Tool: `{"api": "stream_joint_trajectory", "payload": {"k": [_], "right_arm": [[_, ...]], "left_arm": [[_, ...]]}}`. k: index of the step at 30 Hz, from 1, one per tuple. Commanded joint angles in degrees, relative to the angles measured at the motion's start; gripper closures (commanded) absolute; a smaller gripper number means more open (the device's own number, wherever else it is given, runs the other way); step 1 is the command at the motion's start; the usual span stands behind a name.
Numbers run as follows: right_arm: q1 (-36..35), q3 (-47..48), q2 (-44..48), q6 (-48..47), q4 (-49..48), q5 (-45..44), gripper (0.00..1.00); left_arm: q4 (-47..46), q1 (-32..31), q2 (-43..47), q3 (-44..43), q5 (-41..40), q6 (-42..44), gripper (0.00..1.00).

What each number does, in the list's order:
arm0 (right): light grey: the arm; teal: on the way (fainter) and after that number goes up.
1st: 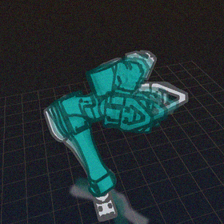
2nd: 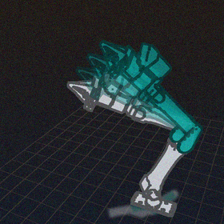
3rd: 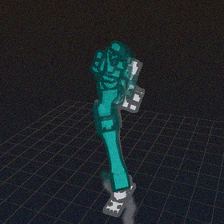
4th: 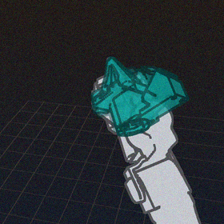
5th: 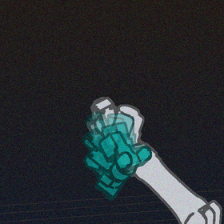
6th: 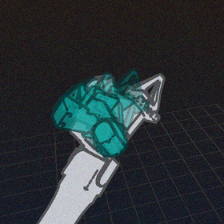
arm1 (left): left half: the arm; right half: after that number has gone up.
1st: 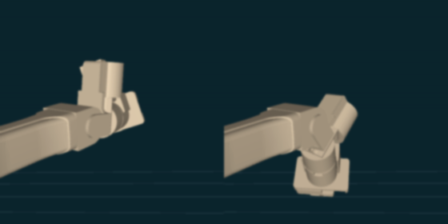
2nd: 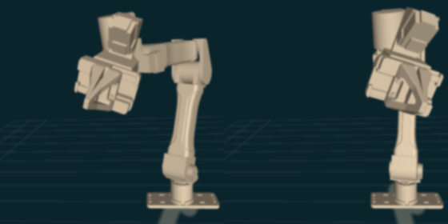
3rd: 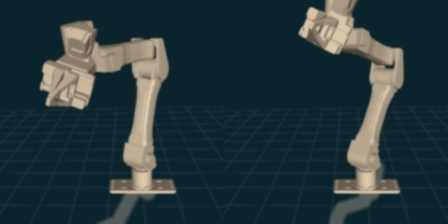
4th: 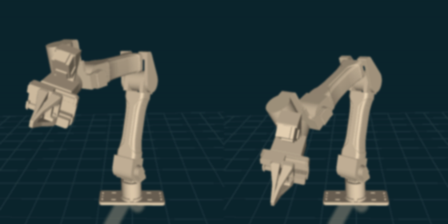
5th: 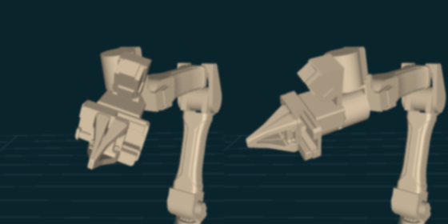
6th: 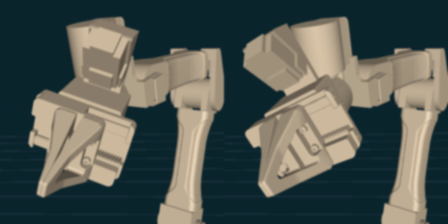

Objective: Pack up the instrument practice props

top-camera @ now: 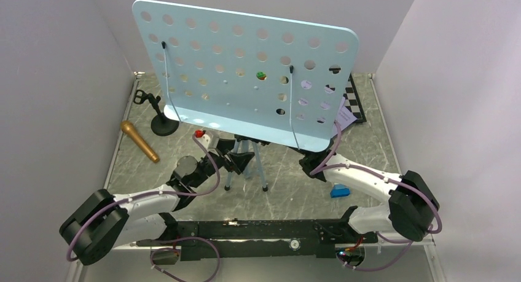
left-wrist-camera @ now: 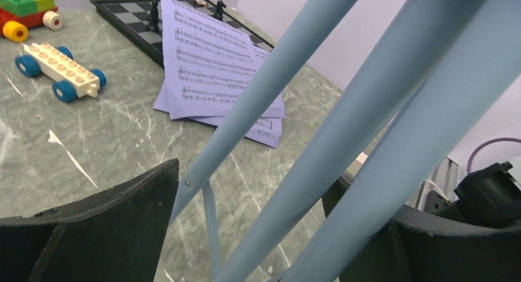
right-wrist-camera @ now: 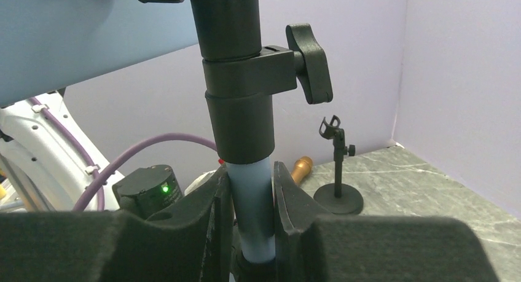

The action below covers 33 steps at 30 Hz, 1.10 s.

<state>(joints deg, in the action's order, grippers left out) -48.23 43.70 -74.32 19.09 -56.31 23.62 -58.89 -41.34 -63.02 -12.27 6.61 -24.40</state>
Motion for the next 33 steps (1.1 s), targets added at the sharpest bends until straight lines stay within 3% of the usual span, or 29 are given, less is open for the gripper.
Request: {"api": "stream_joint_trajectory", "payload": {"k": [1, 6, 8, 12, 13, 23, 33], "right_arm": [[-0.22, -2.76, -4.28, 6.55, 17.45, 6.03, 1.0], [-0.05, -0.21, -4.88, 5.43, 19.15, 6.9, 1.0], [-0.03, 0.76, -5.26, 5.74, 18.95, 7.41, 1.0], [0.02, 2.71, -5.35, 6.88, 18.74, 7.73, 1.0], [-0.01, 3.23, -5.27, 7.26, 18.7, 7.82, 1.0], [0.02, 8.67, -5.83, 11.97, 16.76, 9.89, 1.0], [-0.07, 14.29, -6.57, 27.24, 10.05, 14.76, 1.0]], "left_arm": [[-6.27, 0.67, -3.83, -4.88, -3.76, 1.84, 0.17], [-8.22, 0.7, -8.1, -6.58, -2.76, 2.17, 0.39], [-9.08, 0.71, -9.12, -6.68, -2.67, 2.15, 0.55], [-6.7, 0.67, -7.27, -6.94, -3.6, 3.23, 0.96], [-5.48, 0.71, -6.06, -7.01, -4.04, 3.72, 1.0], [9.01, 0.67, 8.66, -9.16, -5.98, 7.92, 1.0], [24.59, 0.65, 21.88, -13.51, -6.44, 7.89, 1.0]]}}
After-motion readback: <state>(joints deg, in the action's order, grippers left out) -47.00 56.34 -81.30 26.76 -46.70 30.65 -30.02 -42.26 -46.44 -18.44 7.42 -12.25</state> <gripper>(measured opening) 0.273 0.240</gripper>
